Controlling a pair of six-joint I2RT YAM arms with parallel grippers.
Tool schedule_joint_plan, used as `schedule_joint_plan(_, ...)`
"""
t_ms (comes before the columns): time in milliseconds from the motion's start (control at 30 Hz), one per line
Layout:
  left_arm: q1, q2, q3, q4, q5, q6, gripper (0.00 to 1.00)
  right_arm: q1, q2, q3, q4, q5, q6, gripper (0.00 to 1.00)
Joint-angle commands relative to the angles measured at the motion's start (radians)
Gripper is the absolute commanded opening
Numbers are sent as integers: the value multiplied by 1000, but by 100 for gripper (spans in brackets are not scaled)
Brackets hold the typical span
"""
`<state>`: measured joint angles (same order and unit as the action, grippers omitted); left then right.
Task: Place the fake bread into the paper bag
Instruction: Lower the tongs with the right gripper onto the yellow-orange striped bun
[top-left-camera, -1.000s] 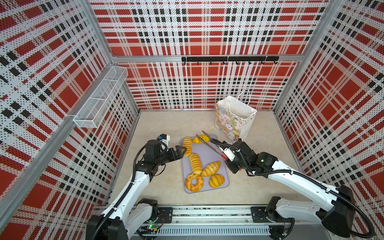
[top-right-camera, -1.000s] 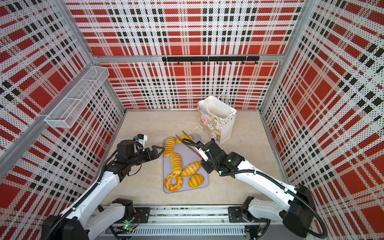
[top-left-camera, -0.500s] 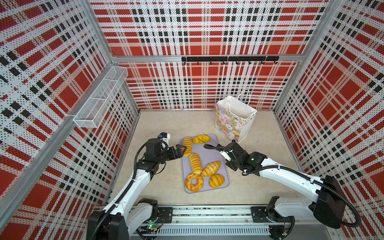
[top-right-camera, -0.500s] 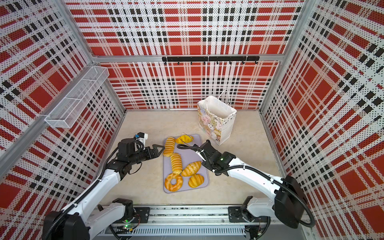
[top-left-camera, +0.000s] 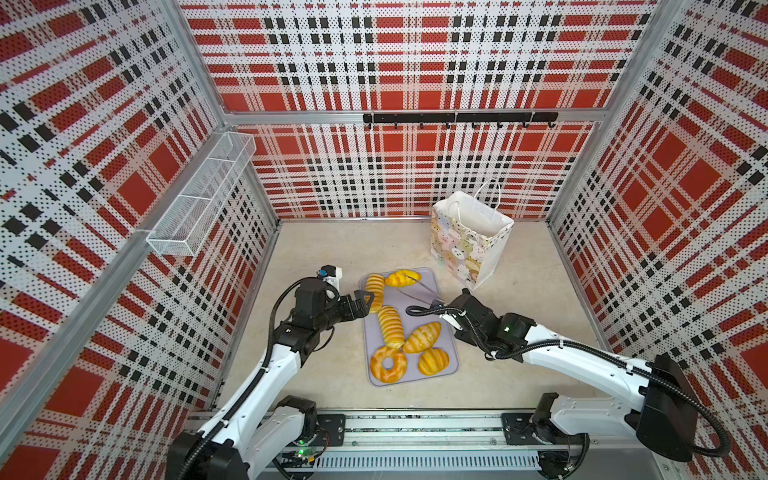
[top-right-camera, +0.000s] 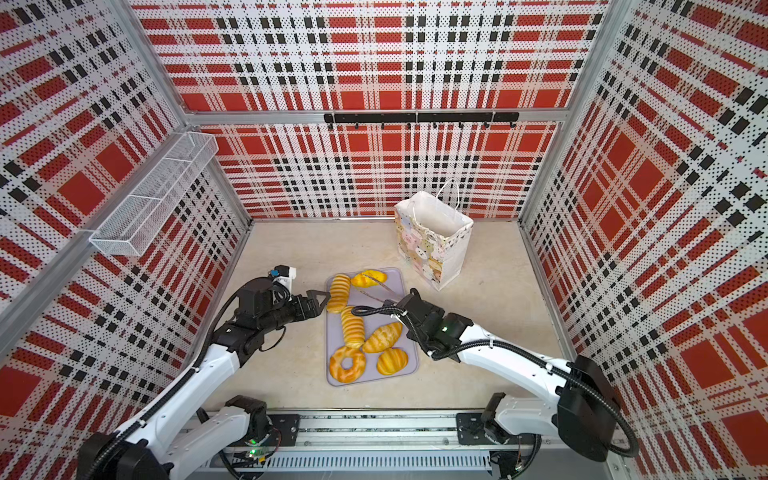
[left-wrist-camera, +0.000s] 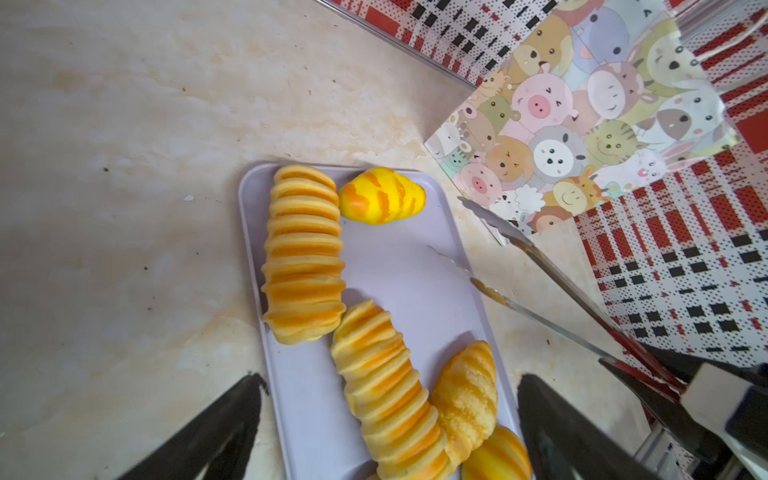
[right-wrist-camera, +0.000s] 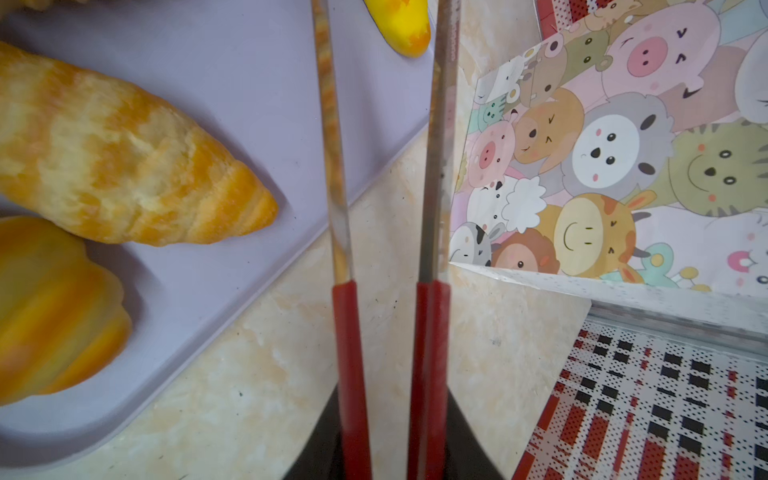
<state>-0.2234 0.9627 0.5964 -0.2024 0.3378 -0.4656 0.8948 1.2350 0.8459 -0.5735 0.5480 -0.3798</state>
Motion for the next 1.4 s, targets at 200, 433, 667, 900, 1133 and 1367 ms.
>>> schedule_joint_plan(200,55,90,13,11,87,24,99,8,75,104,-63,214,-72,29)
schedule_joint_plan(433,70,104,9,23,115,22,98,16,182,159,-59,283,-151,29)
schedule_joint_plan(667,110,110,-4,62,198,13,98,16,194,159,-1,313,-250,32)
schedule_joint_plan(900,118,115,-6,66,227,12,98,16,231,176,33,340,-295,29)
schedule_joint_plan(1133,119,72,-14,75,209,8,98,15,280,188,40,339,-325,29)
schedule_joint_plan(1367,119,85,-12,77,227,10,98,10,326,231,25,328,-305,29)
